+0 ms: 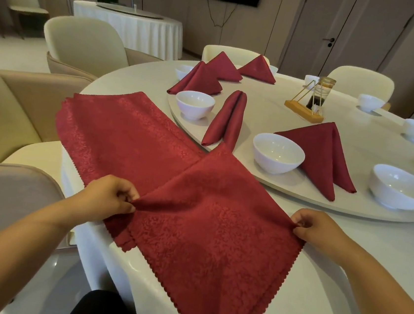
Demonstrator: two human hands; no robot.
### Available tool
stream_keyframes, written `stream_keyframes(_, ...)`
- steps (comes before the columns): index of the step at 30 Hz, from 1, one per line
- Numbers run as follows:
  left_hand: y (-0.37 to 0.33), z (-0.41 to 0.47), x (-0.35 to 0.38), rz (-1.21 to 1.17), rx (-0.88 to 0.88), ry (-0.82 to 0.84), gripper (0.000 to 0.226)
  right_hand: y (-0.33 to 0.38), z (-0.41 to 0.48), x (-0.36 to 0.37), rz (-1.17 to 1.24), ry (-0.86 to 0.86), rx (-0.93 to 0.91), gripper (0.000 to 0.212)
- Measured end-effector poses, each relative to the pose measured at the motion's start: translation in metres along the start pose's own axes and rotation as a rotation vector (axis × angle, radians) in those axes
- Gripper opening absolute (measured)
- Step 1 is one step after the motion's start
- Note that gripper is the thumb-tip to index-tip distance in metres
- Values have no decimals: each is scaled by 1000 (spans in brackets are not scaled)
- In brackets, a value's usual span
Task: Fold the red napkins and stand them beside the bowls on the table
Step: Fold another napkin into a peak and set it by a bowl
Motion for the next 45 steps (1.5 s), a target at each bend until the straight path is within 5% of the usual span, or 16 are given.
stream_keyframes(9, 18, -17, 16, -302, 202, -249, 47, -6, -13, 12, 58, -229, -125, 52)
stream_keyframes(15, 19, -19, 11, -394, 171, -136, 70, -15, -14, 15, 76, -212, -125, 65)
stream_keyframes(21, -25, -39, 22, -218, 284, -136, 32, 9, -33, 16, 73, -261, -146, 59)
stream_keyframes(25, -59, -47, 68, 93, 374, -138, 104, 44, -44, 31, -222, -204, -336, 23)
stream_keyframes(27, -69, -50, 91, 262, 366, -104, 113, 54, -45, 42, -378, -140, -413, 62)
stream_keyframes(30, -76, -51, 107, 344, 360, -106, 91, 58, -48, 52, -440, -143, -457, 80)
stream_keyframes(33, -69, -50, 118, 352, 402, -192, 68, 60, -53, 58, -437, -158, -449, 68)
stream_keyframes(38, -65, -52, 128, 415, 390, -338, 62, 59, -60, 67, -579, -327, -517, 37)
stream_keyframes(43, -59, -53, 139, 418, 372, -343, 62, 64, -59, 73, -568, -313, -483, 39)
stream_keyframes(45, -59, -53, 139, 414, 375, -353, 62, 73, -56, 75, -527, -215, -422, 56)
Point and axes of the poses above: each hand's wrist, its own z-axis towards the middle knuckle, its own x-axis out of the palm, y = z × x, the point moved 1 cm from there along z, towards the middle knuckle, and after that the axes turned 10 degrees about -z, right-handed, at the moved point
